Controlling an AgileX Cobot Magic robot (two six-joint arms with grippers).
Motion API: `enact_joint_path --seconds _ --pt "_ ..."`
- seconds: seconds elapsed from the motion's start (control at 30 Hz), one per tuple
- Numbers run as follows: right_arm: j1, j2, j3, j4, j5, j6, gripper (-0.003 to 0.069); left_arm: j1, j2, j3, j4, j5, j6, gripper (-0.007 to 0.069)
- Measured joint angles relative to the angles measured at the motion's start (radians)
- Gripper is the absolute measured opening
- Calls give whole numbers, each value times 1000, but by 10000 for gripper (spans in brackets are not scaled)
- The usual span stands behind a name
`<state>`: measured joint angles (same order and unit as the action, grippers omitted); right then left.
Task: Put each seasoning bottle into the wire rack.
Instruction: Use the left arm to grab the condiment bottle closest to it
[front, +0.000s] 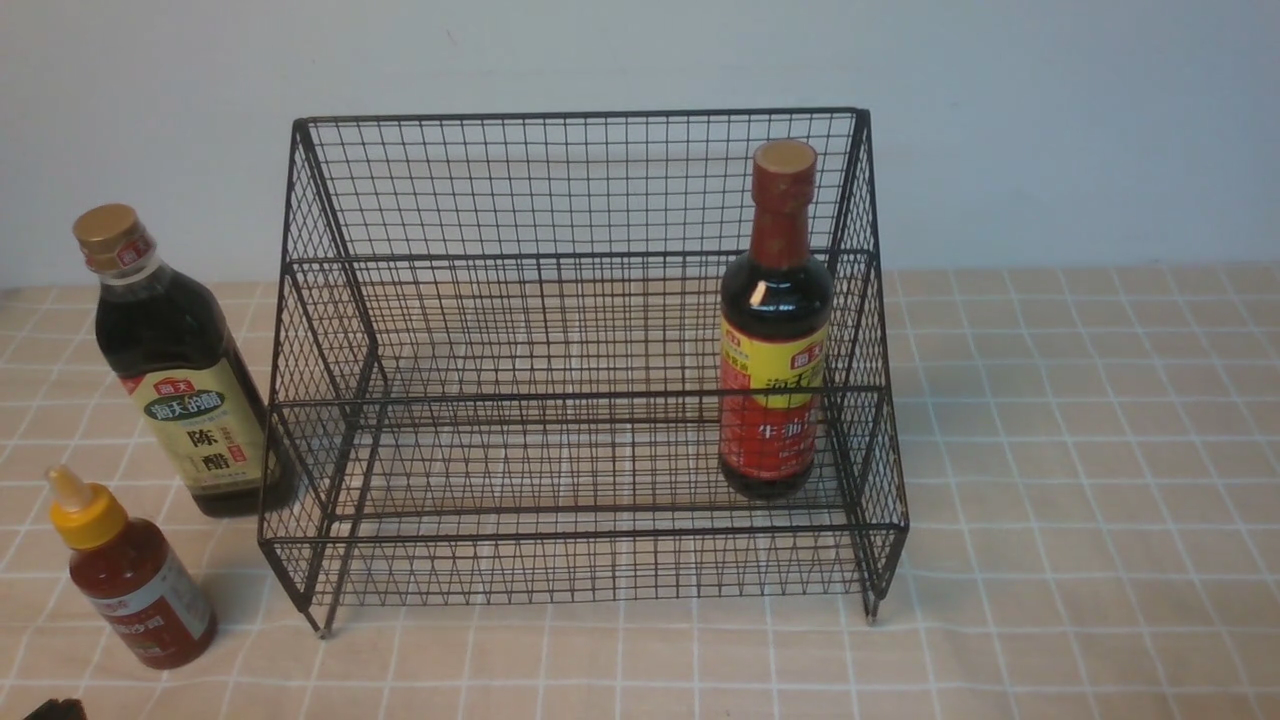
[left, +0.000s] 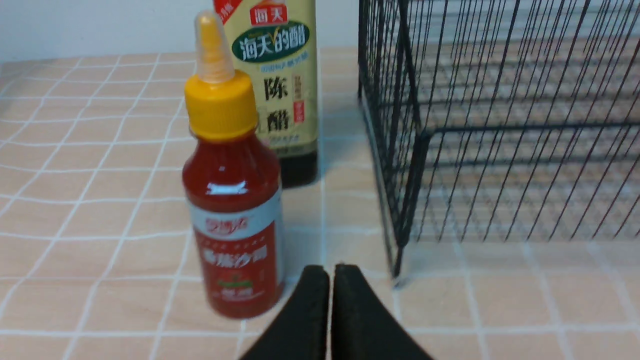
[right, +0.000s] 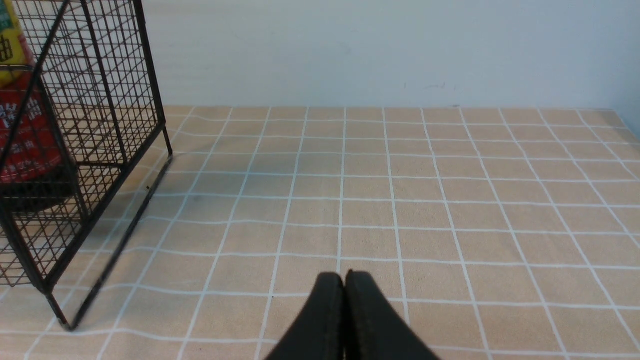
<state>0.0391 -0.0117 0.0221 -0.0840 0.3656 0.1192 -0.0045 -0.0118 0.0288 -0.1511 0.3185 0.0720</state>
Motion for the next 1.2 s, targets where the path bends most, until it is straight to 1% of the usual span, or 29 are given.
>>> enact_joint_path --seconds 0.07,0.1,0.13,0.2,0.27,0.37,0.4,0.47,0.5,0.53,0.57,0.6,0.67,0.7,0.73,0.8,0.83,0.87,0.93,1.0,1.2 --pt "0 0 0 0 0 0 -13 0 0 0 -143 -93 -57 -7" --pt "0 0 0 0 0 0 -13 0 0 0 -164 -106 -64 -7" --pt "0 0 0 0 0 0 -13 0 0 0 -227 -154 -82 -7" --pt "0 0 0 0 0 0 -13 0 0 0 -295 -208 -93 -7" --pt "0 0 0 0 0 0 -13 0 0 0 -399 -335 -99 -7" --pt "0 0 0 0 0 0 -13 0 0 -16 -446 -429 -95 -7" --pt "0 0 0 0 0 0 -13 0 0 -42 -449 -421 -82 -7" --pt "0 0 0 0 0 0 -13 0 9 -109 -447 -346 -32 -7" --pt "0 0 0 0 0 -1 -13 0 47 -183 -443 -250 9 -7" --pt "0 0 0 0 0 -1 -13 0 74 -215 -441 -220 28 -7" --pt "0 0 0 0 0 -1 -13 0 140 -278 -437 -107 56 -7" --pt "0 0 0 0 0 -1 -13 0 153 -299 -436 -89 62 -7" --pt "0 0 0 0 0 -1 -13 0 335 -418 -414 132 71 -7" --pt "0 0 0 0 0 -1 -13 0 386 -452 -404 190 70 -7" --pt "0 0 0 0 0 -1 -13 0 473 -521 -380 286 68 -7" --pt "0 0 0 0 0 -1 -13 0 672 -648 -309 495 52 -7" --pt "0 0 0 0 0 -1 -13 0 763 -717 -258 567 45 -7" --pt "0 0 0 0 0 -1 -13 0 792 -750 -231 608 43 -7" --pt "0 0 0 0 0 -1 -13 0 920 -855 -139 719 30 -7" --pt "0 0 0 0 0 -1 -13 0 1016 -945 -55 794 8 -7" --pt "0 0 0 0 0 -1 -13 0 1153 -1094 135 891 -28 -7"
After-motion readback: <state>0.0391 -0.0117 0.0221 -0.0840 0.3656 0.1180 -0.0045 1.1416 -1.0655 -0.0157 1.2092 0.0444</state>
